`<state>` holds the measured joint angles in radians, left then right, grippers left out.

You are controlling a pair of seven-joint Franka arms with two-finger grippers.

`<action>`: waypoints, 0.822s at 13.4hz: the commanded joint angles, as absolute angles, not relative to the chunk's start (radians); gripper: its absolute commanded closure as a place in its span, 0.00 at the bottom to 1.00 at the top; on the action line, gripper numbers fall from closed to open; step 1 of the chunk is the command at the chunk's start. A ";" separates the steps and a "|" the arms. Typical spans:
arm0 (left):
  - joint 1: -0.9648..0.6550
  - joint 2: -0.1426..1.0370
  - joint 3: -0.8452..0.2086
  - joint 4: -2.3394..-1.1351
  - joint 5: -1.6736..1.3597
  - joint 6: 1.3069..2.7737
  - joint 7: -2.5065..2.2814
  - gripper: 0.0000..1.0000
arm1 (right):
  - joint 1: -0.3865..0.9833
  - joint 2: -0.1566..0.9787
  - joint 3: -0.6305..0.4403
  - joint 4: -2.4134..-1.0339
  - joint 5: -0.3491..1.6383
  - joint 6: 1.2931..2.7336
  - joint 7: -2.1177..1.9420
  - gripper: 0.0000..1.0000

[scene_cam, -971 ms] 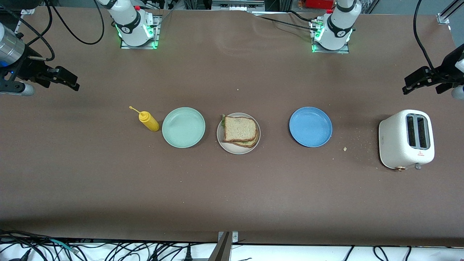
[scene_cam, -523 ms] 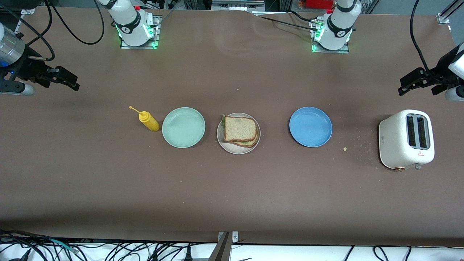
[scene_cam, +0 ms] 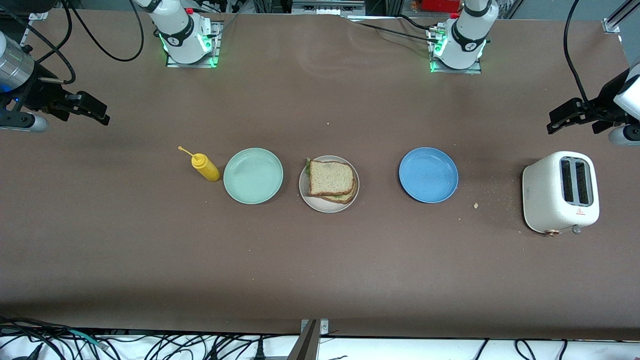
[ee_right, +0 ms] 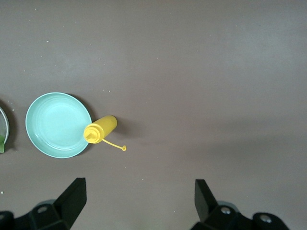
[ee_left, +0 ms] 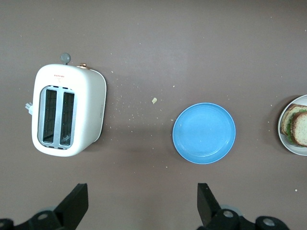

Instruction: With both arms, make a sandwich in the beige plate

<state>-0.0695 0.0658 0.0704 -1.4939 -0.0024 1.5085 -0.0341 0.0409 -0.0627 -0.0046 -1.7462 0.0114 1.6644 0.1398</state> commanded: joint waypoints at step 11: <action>-0.057 0.081 0.061 -1.474 -0.020 1.489 -0.028 0.00 | 0.035 -0.055 0.000 -1.727 0.009 1.649 0.130 0.00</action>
